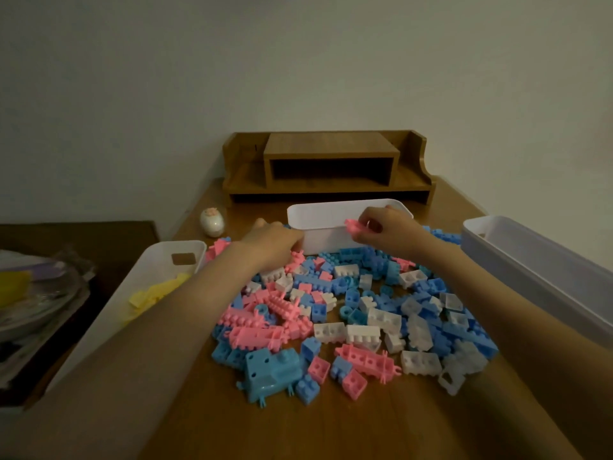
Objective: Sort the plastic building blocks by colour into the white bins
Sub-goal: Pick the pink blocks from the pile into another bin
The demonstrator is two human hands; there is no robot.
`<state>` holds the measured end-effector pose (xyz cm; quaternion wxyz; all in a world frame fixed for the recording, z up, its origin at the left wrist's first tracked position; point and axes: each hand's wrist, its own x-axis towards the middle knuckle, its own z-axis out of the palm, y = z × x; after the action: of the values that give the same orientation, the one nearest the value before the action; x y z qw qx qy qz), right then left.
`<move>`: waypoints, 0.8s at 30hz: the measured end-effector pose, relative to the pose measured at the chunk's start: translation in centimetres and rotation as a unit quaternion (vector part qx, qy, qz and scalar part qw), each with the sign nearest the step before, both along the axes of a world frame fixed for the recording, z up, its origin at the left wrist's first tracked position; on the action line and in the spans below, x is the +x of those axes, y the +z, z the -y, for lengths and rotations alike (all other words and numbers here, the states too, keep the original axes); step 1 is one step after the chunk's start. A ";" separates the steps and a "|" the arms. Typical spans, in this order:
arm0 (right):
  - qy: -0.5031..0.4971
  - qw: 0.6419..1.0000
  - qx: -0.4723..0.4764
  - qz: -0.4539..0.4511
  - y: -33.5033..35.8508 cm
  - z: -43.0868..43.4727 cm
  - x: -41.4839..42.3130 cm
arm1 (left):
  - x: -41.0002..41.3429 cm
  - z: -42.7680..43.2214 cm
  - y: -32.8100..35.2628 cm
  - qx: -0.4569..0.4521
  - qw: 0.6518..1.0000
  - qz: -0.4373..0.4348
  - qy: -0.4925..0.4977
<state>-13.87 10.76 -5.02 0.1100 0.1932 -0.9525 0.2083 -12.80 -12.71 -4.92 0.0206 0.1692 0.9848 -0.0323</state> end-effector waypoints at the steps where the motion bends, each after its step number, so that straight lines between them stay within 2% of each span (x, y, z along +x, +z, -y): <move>1: -0.001 1.000 -0.019 -0.011 0.3 0.1 0.0 | 0.1 0.0 0.0 0.012 1.000 0.009 0.001; 5: -0.029 0.997 -0.016 -0.063 0.6 0.5 -1.0 | 0.2 0.3 0.3 0.040 0.998 0.005 -0.045; 7: -0.051 0.994 -0.079 -0.058 0.8 0.6 -1.5 | 0.6 0.4 1.2 0.060 0.997 0.004 -0.057; 10: -0.094 0.980 -0.174 -0.007 1.2 1.1 -2.1 | 1.0 0.7 2.6 0.168 0.985 0.025 -0.039; 15: -0.124 0.988 -0.042 0.084 0.9 1.3 -2.3 | 0.3 1.3 3.3 0.306 0.952 -0.010 0.017; 17: -0.111 0.991 -0.053 0.054 0.7 1.0 -2.1 | -0.2 0.6 3.5 0.340 0.939 -0.042 0.024; 20: -0.095 0.990 -0.106 -0.021 1.1 0.1 -1.5 | -0.9 -1.3 3.5 0.339 0.936 -0.096 0.010; 22: -0.127 0.986 -0.103 -0.044 1.6 -1.0 -1.3 | -1.4 -2.7 3.2 0.331 0.934 -0.134 -0.002; 24: -0.183 0.981 -0.060 -0.019 1.9 -2.2 -1.3 | -1.8 -4.1 2.8 0.324 0.931 -0.170 -0.011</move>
<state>-15.16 13.00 -3.09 0.1757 0.0123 -0.9553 0.2374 -14.63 -8.56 -2.15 -0.2033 0.1698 0.9285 0.2604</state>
